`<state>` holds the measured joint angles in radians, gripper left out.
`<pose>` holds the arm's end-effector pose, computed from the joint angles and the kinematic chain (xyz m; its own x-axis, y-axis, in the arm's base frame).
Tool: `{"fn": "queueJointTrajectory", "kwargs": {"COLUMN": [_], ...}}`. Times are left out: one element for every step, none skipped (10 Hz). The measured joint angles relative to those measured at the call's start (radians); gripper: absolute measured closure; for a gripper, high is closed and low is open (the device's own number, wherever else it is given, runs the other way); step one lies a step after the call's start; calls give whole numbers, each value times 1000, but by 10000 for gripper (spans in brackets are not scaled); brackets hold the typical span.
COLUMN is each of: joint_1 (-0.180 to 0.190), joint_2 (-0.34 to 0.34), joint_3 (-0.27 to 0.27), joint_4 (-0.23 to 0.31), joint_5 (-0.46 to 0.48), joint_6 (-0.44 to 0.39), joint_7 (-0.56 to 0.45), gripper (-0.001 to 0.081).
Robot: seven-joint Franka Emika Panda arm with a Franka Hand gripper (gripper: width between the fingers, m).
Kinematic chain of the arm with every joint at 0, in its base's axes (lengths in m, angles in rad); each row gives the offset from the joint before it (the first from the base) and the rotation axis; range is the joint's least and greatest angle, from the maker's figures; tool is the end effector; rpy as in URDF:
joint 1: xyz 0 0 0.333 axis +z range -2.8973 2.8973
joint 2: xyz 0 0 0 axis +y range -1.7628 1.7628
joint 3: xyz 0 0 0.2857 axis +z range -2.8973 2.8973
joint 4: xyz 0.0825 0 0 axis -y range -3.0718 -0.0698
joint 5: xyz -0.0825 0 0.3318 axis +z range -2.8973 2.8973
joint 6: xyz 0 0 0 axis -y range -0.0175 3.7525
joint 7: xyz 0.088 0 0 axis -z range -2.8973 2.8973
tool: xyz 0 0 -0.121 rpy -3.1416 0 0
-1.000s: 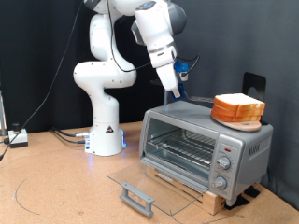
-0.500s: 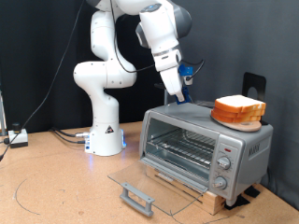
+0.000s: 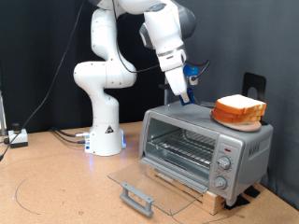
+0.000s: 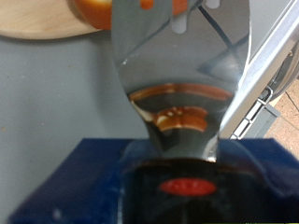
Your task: Make a piece of toast with the oven
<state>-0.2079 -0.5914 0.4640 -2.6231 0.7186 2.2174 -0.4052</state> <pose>0.3462 0.1183 0.4210 0.9554 0.1714 0.2404 0.2406 -0.9239 -0.2974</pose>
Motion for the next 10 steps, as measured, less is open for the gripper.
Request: {"fn": "queueJointTrajectory", "kwargs": {"joint_1": [-2,-2,-2,-2,-2,-2,-1,2,5,11], "joint_2": [8,17,24,31,39,47,53,59,67,74], "joint_3": [4,9,13,17,22,27,35,41,49,52], "joint_4": [5,9,12,16,21,24,26,27,28,28], "joint_5": [0,0,0,0,0,0,1,4,12,24], "joint_6": [12,31,43,52,60,74,87,102,122,136], "joint_7": [0,0,0,0,0,-2,-6,-13,-24,-35], "gripper": [410,410,410,410,410,410,410,410,410,410]}}
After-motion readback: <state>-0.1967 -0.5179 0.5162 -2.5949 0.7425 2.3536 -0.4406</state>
